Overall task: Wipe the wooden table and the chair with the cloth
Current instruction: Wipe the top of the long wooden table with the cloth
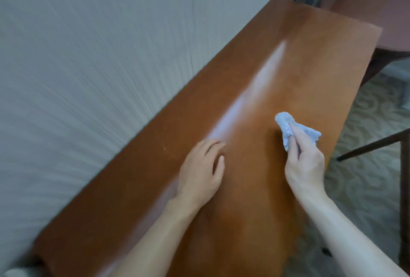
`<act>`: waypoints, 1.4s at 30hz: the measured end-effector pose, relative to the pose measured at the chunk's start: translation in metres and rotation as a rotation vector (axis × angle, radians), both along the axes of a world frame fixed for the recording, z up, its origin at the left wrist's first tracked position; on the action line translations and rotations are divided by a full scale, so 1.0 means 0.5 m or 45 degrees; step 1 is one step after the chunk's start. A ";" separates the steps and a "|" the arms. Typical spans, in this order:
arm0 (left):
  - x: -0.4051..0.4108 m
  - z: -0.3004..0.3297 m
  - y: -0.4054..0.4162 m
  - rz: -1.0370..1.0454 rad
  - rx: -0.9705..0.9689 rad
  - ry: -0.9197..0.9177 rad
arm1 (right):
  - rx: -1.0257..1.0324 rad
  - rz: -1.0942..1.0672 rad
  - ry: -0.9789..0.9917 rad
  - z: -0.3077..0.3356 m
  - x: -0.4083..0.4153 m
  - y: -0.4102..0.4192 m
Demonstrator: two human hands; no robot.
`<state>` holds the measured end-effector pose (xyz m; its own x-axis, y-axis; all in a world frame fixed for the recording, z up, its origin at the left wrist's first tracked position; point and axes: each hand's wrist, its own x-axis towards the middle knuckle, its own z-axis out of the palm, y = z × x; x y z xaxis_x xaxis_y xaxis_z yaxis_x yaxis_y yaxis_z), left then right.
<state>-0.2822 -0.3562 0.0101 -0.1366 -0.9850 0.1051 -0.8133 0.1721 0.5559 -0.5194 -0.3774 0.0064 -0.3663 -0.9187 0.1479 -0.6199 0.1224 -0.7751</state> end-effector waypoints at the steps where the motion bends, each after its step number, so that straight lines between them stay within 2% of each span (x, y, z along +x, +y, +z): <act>1: 0.026 0.005 0.003 0.080 -0.005 0.007 | -0.069 0.037 -0.083 0.021 0.036 -0.015; 3: 0.079 0.013 0.008 0.242 -0.006 0.021 | -0.196 0.158 -0.178 0.055 0.121 -0.046; 5: 0.131 0.020 0.010 0.382 -0.020 0.014 | -0.204 0.233 -0.345 0.078 0.217 -0.072; 8: 0.195 0.026 0.013 0.526 -0.044 -0.004 | -0.078 0.119 -0.762 0.098 0.351 -0.094; 10: 0.230 0.029 0.021 0.566 -0.058 -0.023 | 0.034 0.044 -0.932 0.093 0.414 -0.100; 11: 0.244 0.030 0.025 0.570 -0.056 -0.035 | 0.099 0.043 -0.900 0.083 0.433 -0.099; 12: 0.257 0.030 0.029 0.570 -0.044 -0.049 | 0.164 0.063 -0.740 0.067 0.445 -0.094; 14: 0.279 0.026 0.036 0.571 -0.004 -0.085 | 0.252 0.163 -0.209 0.031 0.451 -0.075; 16: 0.297 0.019 0.038 0.574 0.032 -0.115 | 0.178 0.306 0.156 0.005 0.455 -0.062; 19: 0.319 0.007 0.037 0.545 0.084 -0.168 | 0.048 0.520 0.434 -0.017 0.475 -0.065; 23: 0.334 -0.024 0.039 0.368 0.166 -0.260 | 0.194 0.778 0.625 -0.043 0.507 -0.070; 29: 0.324 -0.060 0.040 0.369 0.187 -0.239 | 0.121 1.074 0.846 -0.064 0.522 -0.031; 33: 0.284 -0.067 0.007 0.278 0.163 -0.226 | 0.156 1.042 0.839 -0.060 0.486 -0.028; 42: 0.173 -0.079 -0.048 0.042 0.159 -0.346 | 0.244 0.735 0.804 -0.067 0.322 -0.021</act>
<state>-0.1955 -0.3803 -0.0291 -0.1109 -0.9924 -0.0533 -0.9392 0.0871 0.3323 -0.3585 -0.3877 -0.0271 0.2616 -0.9651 -0.0101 -0.9316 -0.2498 -0.2640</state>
